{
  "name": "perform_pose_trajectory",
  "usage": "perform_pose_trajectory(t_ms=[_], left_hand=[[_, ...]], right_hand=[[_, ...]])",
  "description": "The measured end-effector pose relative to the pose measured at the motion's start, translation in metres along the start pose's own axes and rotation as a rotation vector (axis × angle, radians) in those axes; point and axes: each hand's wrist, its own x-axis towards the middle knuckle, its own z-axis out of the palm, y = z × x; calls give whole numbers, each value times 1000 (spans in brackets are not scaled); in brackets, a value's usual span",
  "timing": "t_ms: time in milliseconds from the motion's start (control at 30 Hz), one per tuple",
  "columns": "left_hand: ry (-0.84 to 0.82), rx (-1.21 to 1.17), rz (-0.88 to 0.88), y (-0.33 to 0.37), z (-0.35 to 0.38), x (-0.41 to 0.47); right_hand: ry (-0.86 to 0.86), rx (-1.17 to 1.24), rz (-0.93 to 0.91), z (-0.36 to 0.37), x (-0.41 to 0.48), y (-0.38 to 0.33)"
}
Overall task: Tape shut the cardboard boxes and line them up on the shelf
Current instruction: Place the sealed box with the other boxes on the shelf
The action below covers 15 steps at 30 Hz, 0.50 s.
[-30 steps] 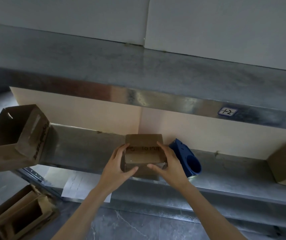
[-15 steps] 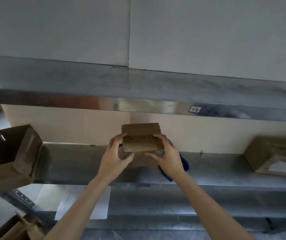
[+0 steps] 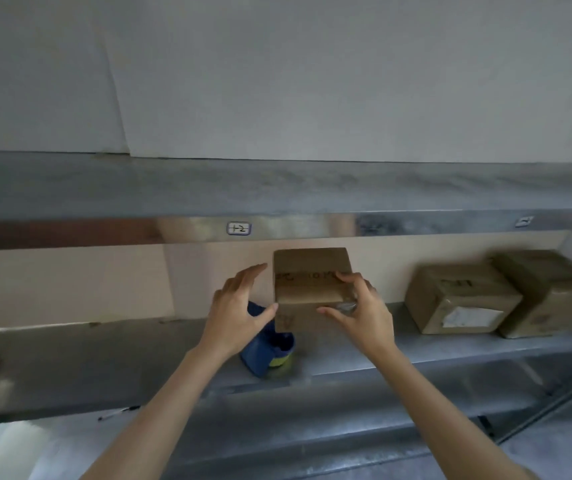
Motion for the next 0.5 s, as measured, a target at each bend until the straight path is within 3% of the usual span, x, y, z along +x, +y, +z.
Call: perform_pose_trajectory(t_ms=[300,500], left_hand=[[11,277,-77,74,103,18],[-8,314,-99,111,136,24]], right_hand=[[-77,-34,130,-80,14,136],[-139,-20,168,-89,25,177]])
